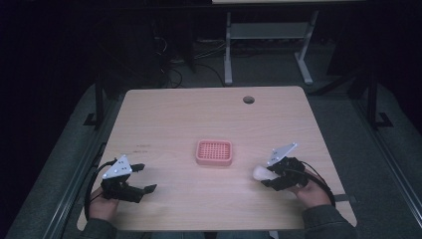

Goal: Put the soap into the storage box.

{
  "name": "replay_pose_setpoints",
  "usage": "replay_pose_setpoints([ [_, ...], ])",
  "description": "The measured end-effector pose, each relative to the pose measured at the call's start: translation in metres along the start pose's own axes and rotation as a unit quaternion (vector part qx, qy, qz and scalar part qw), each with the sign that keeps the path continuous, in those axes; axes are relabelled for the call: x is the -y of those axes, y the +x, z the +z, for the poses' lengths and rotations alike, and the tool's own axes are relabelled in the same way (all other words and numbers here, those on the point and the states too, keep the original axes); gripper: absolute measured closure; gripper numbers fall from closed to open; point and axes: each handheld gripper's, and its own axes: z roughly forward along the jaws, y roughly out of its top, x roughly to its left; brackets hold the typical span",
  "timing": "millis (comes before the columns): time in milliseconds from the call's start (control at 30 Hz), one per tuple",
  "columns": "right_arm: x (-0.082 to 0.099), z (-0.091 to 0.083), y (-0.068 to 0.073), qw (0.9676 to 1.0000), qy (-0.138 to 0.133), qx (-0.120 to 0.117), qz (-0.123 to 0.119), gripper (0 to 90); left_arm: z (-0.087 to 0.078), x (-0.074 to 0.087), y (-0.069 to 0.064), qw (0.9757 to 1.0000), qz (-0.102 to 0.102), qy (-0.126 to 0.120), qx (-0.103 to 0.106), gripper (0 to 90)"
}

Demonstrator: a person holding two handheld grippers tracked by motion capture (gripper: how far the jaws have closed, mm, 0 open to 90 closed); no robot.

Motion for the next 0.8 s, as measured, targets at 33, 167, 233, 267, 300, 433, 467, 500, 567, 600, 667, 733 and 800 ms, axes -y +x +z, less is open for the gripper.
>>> replay_pose_setpoints([
  [33, -0.001, -0.001, 0.000, 1.0000, 0.002, -0.001, -0.001, 48.3, 0.000, 0.000, 0.000, 1.0000, -0.001, -0.001, 0.000, 14.8],
  [167, -0.007, -0.002, -0.003, 1.0000, 0.001, -0.002, -0.005, 48.3, 0.000, 0.000, 0.000, 1.0000, 0.000, 0.000, 0.000, 14.8],
  [233, -0.010, -0.002, -0.004, 0.9999, 0.000, -0.004, -0.009, 48.3, 0.000, 0.000, 0.000, 1.0000, -0.004, -0.002, -0.001, 14.8],
  [267, -0.011, -0.002, -0.004, 0.9999, 0.000, -0.004, -0.010, 48.3, 0.000, 0.000, 0.000, 1.0000, -0.004, -0.002, -0.001, 14.8],
  [300, -0.013, -0.002, -0.004, 0.9999, 0.001, -0.007, -0.008, 48.3, 0.000, 0.000, 0.000, 1.0000, -0.004, -0.003, -0.001, 14.8],
  [433, -0.019, 0.001, -0.005, 0.9998, 0.003, -0.008, -0.018, 48.3, 0.000, 0.000, 0.000, 1.0000, -0.005, -0.003, -0.001, 14.8],
  [467, -0.020, 0.001, -0.005, 0.9998, 0.005, -0.010, -0.018, 48.3, -0.001, 0.000, 0.000, 1.0000, -0.005, -0.004, -0.001, 14.8],
  [500, -0.022, 0.002, -0.005, 0.9998, 0.005, -0.008, -0.019, 48.3, -0.001, 0.000, 0.000, 1.0000, -0.004, -0.004, -0.001, 14.8],
  [567, -0.024, 0.003, -0.005, 0.9997, 0.005, -0.012, -0.022, 48.3, -0.001, 0.000, 0.000, 1.0000, -0.005, -0.004, -0.001, 14.8],
  [600, -0.026, 0.004, -0.005, 0.9996, 0.004, -0.014, -0.022, 48.3, -0.001, 0.000, 0.000, 1.0000, -0.005, -0.005, -0.001, 14.8],
  [667, -0.028, 0.005, -0.005, 0.9995, 0.008, -0.014, -0.026, 48.3, -0.001, 0.000, 0.000, 1.0000, -0.007, -0.005, -0.001, 14.8],
  [733, -0.031, 0.006, -0.005, 0.9994, 0.009, -0.016, -0.028, 48.3, -0.001, 0.000, 0.000, 1.0000, -0.006, -0.005, -0.001, 14.8],
  [800, -0.033, 0.007, -0.005, 0.9993, 0.007, -0.017, -0.034, 48.3, -0.001, 0.000, 0.000, 1.0000, -0.006, -0.005, -0.001, 14.8],
])
